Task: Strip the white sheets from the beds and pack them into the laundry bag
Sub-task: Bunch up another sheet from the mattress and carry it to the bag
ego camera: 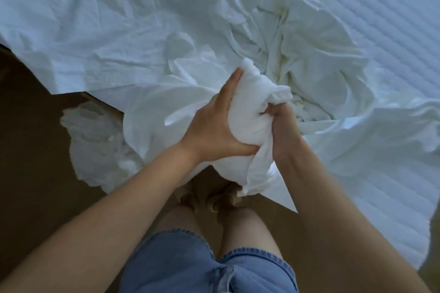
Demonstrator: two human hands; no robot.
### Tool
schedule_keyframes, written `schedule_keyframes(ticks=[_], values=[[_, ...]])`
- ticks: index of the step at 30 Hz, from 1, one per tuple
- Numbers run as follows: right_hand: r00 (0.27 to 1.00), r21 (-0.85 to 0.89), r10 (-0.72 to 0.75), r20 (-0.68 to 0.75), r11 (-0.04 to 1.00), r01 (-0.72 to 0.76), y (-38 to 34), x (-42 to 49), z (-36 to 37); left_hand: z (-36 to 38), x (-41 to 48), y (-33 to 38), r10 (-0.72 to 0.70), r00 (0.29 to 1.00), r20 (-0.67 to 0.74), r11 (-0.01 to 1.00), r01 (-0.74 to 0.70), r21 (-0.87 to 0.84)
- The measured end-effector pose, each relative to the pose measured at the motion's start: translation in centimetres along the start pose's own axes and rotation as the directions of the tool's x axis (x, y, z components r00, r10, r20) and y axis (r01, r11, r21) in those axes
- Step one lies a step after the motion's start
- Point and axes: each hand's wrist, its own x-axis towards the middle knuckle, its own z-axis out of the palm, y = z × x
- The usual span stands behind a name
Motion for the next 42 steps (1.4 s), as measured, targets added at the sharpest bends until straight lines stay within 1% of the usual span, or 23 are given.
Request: schedule_keyframes(ticks=[1,4,5,6,7,8,9,10,12,14,19,21,22,25,27,29,31,32,33,35,38,40,42], values=[[1.000,0.025,-0.010,-0.007,1.000,0.010,-0.7,-0.6,-1.0,0.6,0.7,0.9,0.001,1.000,0.030,1.000,-0.001,-0.016],[0.999,-0.122,-0.041,-0.028,0.992,0.037,-1.7,-1.6,-4.0,2.9,2.3,2.3,-0.128,0.991,0.031,0.983,0.131,-0.126],[0.992,-0.185,-0.115,-0.051,0.977,0.104,-1.4,-2.0,-5.2,3.7,2.7,2.8,-0.178,0.984,0.019,0.973,0.179,-0.150],[0.957,-0.308,-0.280,-0.083,0.920,0.242,-0.6,-2.3,-6.6,4.3,3.0,3.3,-0.224,0.974,0.015,0.958,0.223,-0.179],[0.881,-0.505,-0.471,-0.043,0.771,0.387,0.3,-2.8,-7.8,4.7,3.3,4.0,-0.269,0.963,0.032,0.939,0.270,-0.213],[0.797,-0.686,-0.599,0.076,0.549,0.478,1.4,-3.3,-8.9,4.9,3.4,4.8,-0.308,0.948,0.081,0.917,0.319,-0.239],[0.737,-0.783,-0.641,0.216,0.337,0.523,2.4,-3.6,-10.0,4.9,3.4,5.6,-0.350,0.921,0.170,0.892,0.383,-0.239],[0.704,-0.820,-0.629,0.330,0.179,0.544,3.3,-3.8,-10.9,4.8,3.4,6.1,-0.399,0.870,0.289,0.863,0.462,-0.202],[0.622,-0.796,-0.646,0.442,0.038,0.604,4.0,-3.7,-11.9,4.1,3.1,7.3,-0.478,0.710,0.517,0.802,0.593,-0.073],[0.523,-0.744,-0.695,0.493,-0.024,0.668,3.5,-3.5,-11.5,3.2,2.8,8.1,-0.488,0.584,0.649,0.756,0.654,-0.020],[0.354,-0.637,-0.725,0.590,-0.148,0.757,1.8,-3.2,-10.0,0.8,1.3,9.6,-0.569,0.527,0.631,0.718,0.693,0.068],[0.341,-0.575,-0.711,0.615,-0.108,0.811,1.8,-3.2,-9.9,0.6,0.3,9.8,-0.592,0.529,0.608,0.727,0.677,0.118],[0.381,-0.564,-0.697,0.608,-0.041,0.825,1.9,-3.4,-9.9,0.6,-0.1,9.7,-0.578,0.565,0.589,0.751,0.651,0.113],[0.612,-0.608,-0.613,0.499,0.256,0.752,2.4,-4.3,-9.1,0.8,-1.4,8.5,-0.500,0.788,0.360,0.864,0.482,0.144],[0.760,-0.624,-0.506,0.407,0.454,0.636,2.5,-4.6,-8.1,0.8,-2.5,7.7,-0.391,0.912,0.123,0.911,0.364,0.193],[0.869,-0.538,-0.405,0.284,0.683,0.494,2.3,-4.5,-7.4,1.1,-4.4,6.8,-0.209,0.978,0.019,0.916,0.189,0.353],[0.932,-0.261,-0.182,0.315,0.927,0.269,1.7,-4.3,-7.2,2.0,-6.6,5.7,-0.094,0.995,-0.022,0.884,0.094,0.457],[0.916,-0.121,-0.061,0.396,0.986,0.118,1.3,-4.3,-7.1,2.4,-7.5,5.1,-0.096,0.993,-0.063,0.911,0.113,0.396],[0.885,-0.042,0.017,0.465,0.999,0.003,1.1,-4.4,-6.9,2.7,-8.0,4.7,-0.145,0.983,-0.113,0.953,0.170,0.252],[0.840,0.014,0.071,0.538,0.996,-0.093,1.0,-4.6,-6.3,2.8,-7.8,4.4,-0.237,0.959,-0.154,0.971,0.238,-0.012],[0.868,-0.019,0.121,0.481,0.992,-0.128,1.3,-4.6,-5.6,2.2,-6.9,4.5,-0.269,0.963,-0.036,0.940,0.254,-0.226],[0.881,-0.124,0.146,0.449,0.987,-0.101,1.3,-4.9,-5.3,1.9,-6.8,4.0,-0.251,0.968,0.022,0.912,0.244,-0.329],[0.944,-0.313,0.067,0.323,0.949,0.040,1.2,-4.5,-5.0,2.1,-6.9,2.7,-0.270,0.963,-0.020,0.893,0.243,-0.379]])
